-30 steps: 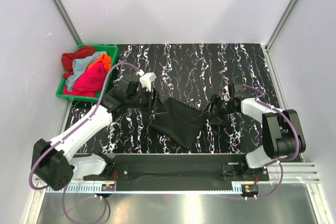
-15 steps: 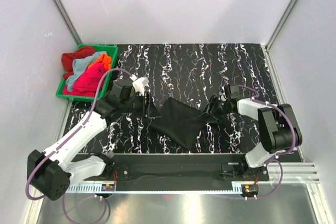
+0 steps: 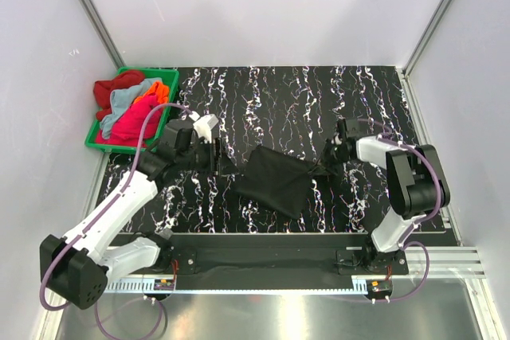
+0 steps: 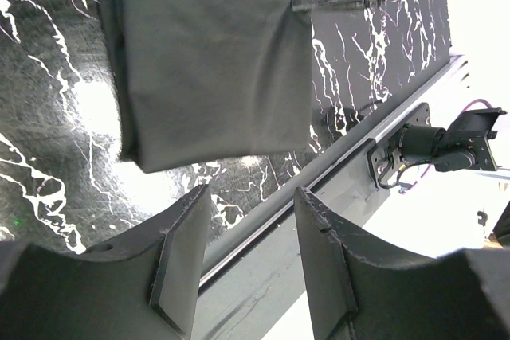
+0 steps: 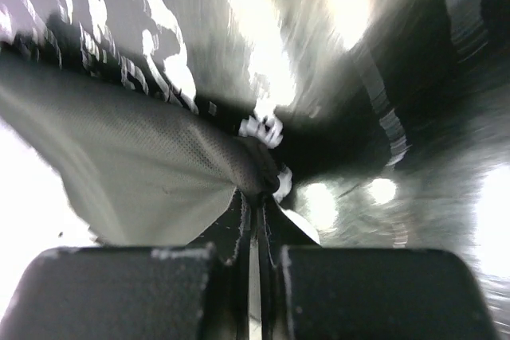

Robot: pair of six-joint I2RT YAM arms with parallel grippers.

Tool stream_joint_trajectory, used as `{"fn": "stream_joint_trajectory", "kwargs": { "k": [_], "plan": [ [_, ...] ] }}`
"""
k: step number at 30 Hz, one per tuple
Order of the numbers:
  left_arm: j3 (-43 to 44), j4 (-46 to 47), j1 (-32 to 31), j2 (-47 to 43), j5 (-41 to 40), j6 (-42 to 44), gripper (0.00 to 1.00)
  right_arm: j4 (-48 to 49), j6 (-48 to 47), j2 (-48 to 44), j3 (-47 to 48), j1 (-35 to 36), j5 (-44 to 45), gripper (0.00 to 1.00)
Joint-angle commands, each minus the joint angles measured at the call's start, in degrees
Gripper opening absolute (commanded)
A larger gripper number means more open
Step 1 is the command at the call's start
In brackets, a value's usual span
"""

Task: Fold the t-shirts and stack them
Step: Neatly place the folded tshirt to the corner

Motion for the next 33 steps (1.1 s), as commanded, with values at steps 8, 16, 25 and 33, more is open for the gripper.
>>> {"fn": "stream_joint_trajectory", "kwargs": {
  "k": [8, 16, 25, 33],
  "plan": [
    [-5.44, 2.9, 0.73, -6.32, -2.33, 2.31, 0.51, -15.37, -12.69, 8.74, 25.24, -12.22, 19.81, 0.0],
    [-10.18, 7.92, 1.17, -6.77, -0.31, 0.28, 0.51, -21.17, -24.82, 26.77, 55.72, -17.33, 30.96, 0.0],
    [-8.17, 10.9, 1.52, -0.27, 1.01, -0.42, 0.5, -20.47, -33.0, 43.29, 80.77, -20.23, 40.55, 0.0],
    [-6.85, 11.96, 1.61, 5.45, 1.45, -0.07, 0.49, -19.6, -37.75, 57.54, 103.74, -21.73, 43.46, 0.0]
  ]
}}
